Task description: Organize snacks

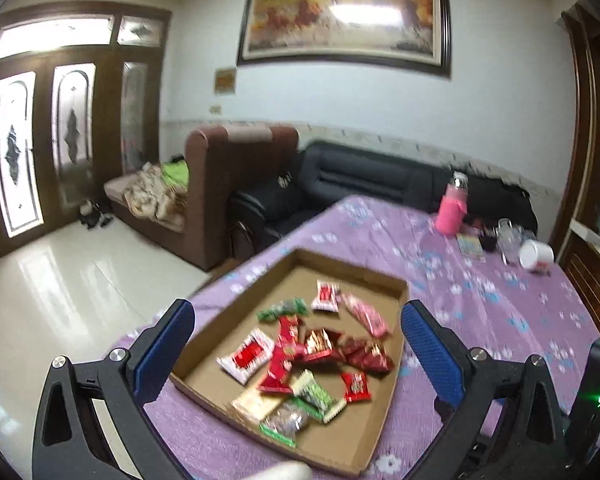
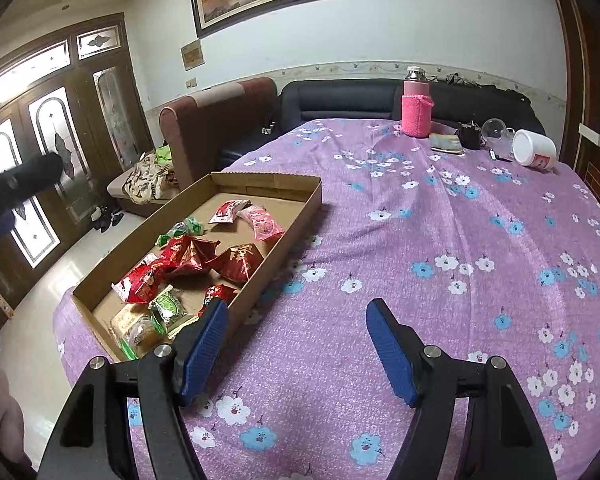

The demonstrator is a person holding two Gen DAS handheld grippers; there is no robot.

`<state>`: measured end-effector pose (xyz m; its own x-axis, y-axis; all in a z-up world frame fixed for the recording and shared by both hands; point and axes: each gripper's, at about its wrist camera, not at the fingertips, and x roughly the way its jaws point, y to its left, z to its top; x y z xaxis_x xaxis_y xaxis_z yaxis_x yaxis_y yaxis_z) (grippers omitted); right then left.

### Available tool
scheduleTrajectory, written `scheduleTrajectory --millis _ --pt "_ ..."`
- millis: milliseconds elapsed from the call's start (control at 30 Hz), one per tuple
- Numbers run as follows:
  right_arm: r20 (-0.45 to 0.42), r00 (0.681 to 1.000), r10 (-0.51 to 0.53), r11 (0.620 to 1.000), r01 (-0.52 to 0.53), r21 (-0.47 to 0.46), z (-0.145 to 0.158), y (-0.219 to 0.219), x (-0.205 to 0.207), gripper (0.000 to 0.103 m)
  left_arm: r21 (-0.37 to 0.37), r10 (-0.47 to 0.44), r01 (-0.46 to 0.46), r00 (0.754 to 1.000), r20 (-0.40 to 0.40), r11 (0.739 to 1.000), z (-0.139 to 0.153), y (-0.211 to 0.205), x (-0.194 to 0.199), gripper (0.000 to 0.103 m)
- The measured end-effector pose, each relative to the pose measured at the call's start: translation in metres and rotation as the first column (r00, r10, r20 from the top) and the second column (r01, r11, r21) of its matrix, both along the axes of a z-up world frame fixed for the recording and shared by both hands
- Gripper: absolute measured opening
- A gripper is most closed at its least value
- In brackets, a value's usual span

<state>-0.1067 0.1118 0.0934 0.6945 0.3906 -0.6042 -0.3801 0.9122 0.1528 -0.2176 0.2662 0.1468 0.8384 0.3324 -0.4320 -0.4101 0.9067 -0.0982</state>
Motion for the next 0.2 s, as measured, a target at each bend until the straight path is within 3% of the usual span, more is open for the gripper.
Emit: scheduleTrajectory --millis 200 --pt "0.000 1.000 0.020 1.000 -0.020 -0.005 0.0022 0.0014 -0.0007 0.076 -0.046 0.038 -0.041 0.997 -0.071 0.998 -0.0109 0.0053 0.0079 0.103"
